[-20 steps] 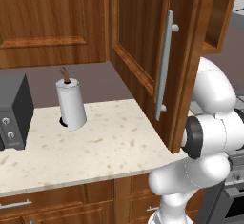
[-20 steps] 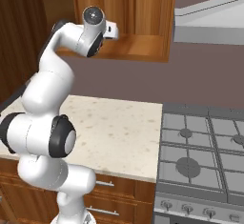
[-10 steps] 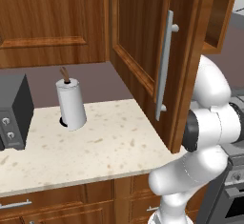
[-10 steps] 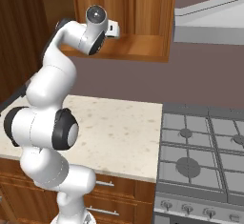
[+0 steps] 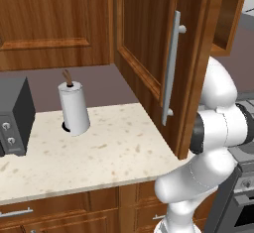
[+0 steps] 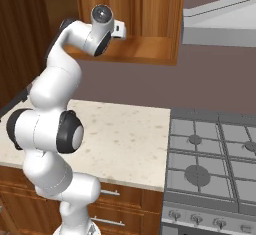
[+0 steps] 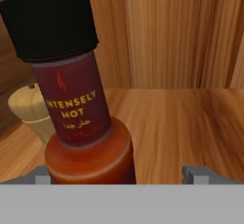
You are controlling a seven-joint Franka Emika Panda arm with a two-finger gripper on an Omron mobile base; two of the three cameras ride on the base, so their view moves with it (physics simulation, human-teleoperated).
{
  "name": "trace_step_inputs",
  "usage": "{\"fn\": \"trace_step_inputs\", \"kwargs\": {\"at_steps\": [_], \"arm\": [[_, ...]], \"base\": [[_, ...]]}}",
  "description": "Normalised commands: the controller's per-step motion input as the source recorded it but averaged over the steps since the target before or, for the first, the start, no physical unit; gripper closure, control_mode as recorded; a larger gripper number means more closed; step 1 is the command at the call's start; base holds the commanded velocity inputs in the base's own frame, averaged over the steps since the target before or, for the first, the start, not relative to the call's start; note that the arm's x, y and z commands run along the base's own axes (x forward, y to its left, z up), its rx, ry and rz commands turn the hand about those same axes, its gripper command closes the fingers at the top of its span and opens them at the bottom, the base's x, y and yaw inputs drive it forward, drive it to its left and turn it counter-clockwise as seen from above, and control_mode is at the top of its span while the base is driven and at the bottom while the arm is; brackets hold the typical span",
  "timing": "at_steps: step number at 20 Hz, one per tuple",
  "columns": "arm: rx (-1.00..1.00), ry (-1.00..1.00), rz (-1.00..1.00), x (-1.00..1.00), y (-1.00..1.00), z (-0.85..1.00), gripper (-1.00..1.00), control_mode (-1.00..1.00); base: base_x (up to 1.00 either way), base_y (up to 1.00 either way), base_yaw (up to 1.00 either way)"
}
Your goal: Take 2 condiments from the cabinet and move them on the counter near the stove.Make sure the condiments are lined up with each other, next to each other.
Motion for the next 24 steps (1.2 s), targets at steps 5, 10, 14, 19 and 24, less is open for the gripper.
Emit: {"fn": "trace_step_inputs", "kwargs": {"at_steps": [5,10,14,19,24], "arm": [[0.00,0.00,0.00,0.06,0.01,0.00,-1.00,-1.00],[0.00,0.00,0.00,0.00,0.01,-0.01,1.00,-1.00],[0.00,0.00,0.00,0.00,0.00,0.00,1.00,-1.00],[0.00,0.00,0.00,-0.04,0.00,0.00,1.00,-1.00],[0.00,-0.10,0.00,-0.49,0.00,0.00,1.00,-1.00]], "base": [[0.00,0.00,0.00],[0.00,0.00,0.00],[0.00,0.00,0.00],[0.00,0.00,0.00],[0.00,0.00,0.00]]}}
